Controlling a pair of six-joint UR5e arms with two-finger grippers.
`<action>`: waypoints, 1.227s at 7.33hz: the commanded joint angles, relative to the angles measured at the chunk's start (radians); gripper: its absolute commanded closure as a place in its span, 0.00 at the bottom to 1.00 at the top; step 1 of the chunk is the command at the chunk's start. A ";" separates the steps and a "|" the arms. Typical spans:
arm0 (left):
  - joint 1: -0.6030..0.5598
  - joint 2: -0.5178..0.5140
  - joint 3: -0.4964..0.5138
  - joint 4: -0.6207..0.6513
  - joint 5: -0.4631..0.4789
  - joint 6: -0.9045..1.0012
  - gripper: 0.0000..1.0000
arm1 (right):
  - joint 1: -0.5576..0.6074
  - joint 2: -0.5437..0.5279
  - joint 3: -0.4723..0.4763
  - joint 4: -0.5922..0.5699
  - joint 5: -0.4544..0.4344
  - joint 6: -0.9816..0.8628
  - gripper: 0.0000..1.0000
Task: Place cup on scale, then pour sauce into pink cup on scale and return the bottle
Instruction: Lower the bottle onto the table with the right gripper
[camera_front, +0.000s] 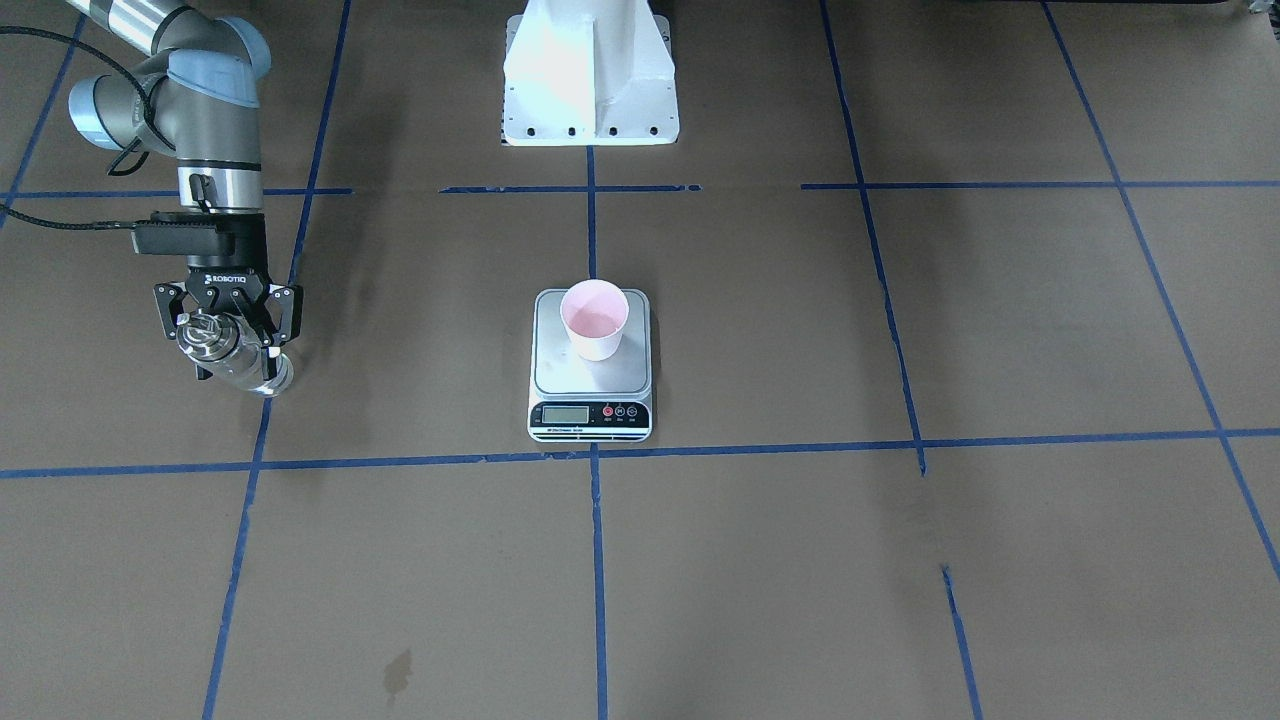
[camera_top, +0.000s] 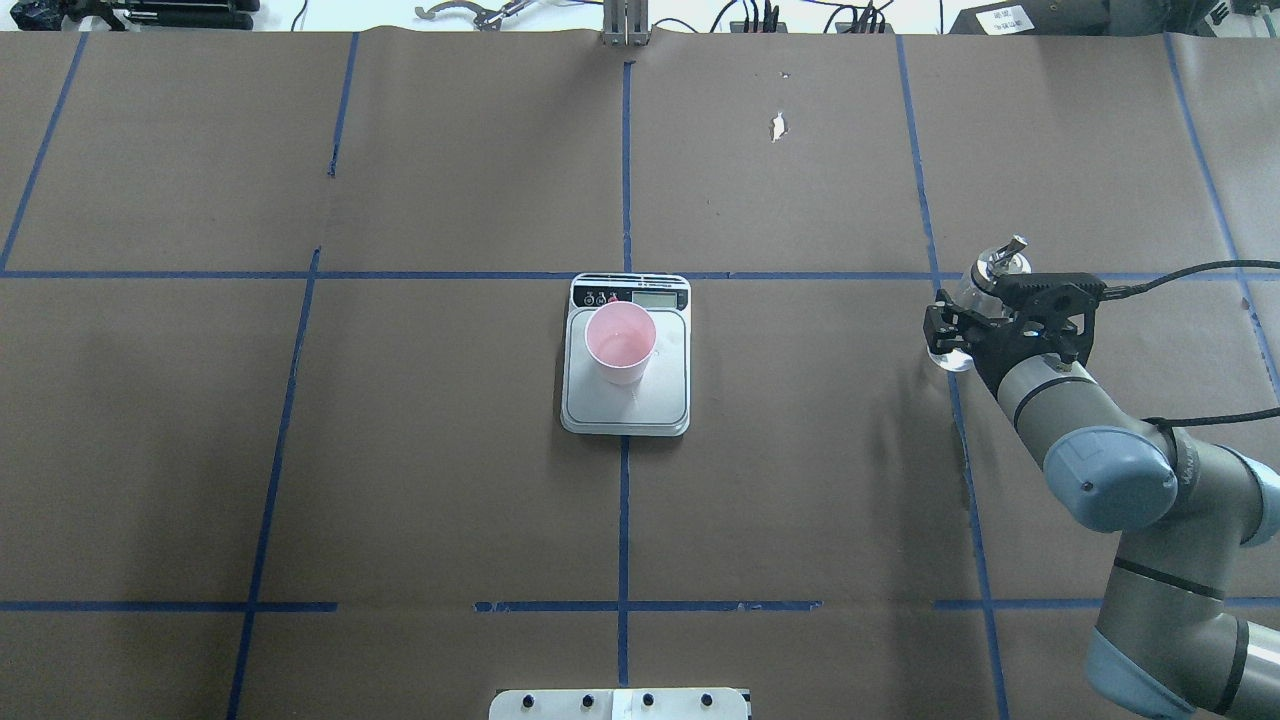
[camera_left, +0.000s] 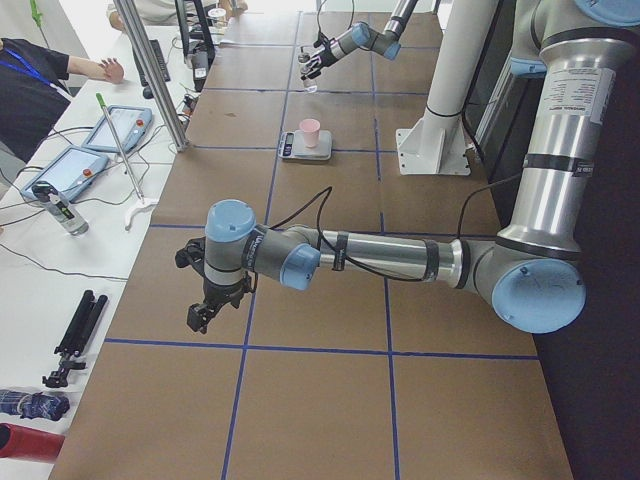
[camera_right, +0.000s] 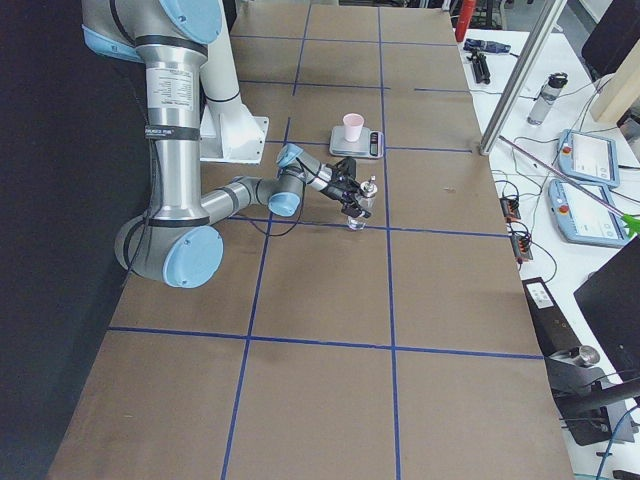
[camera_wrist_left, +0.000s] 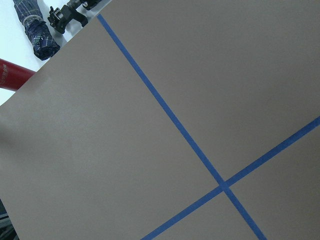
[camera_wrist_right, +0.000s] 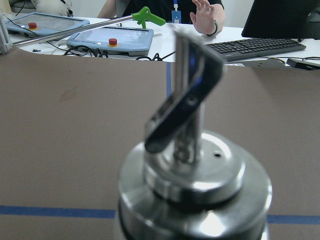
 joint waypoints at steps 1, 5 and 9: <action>0.000 0.000 0.001 0.000 0.000 0.000 0.00 | 0.002 0.004 0.001 0.000 0.002 0.000 0.13; 0.000 0.000 0.001 0.000 0.000 0.000 0.00 | 0.002 0.007 0.002 0.000 0.000 0.001 0.00; 0.000 -0.003 0.000 0.000 0.002 0.000 0.00 | 0.003 -0.008 0.015 0.000 0.000 0.003 0.00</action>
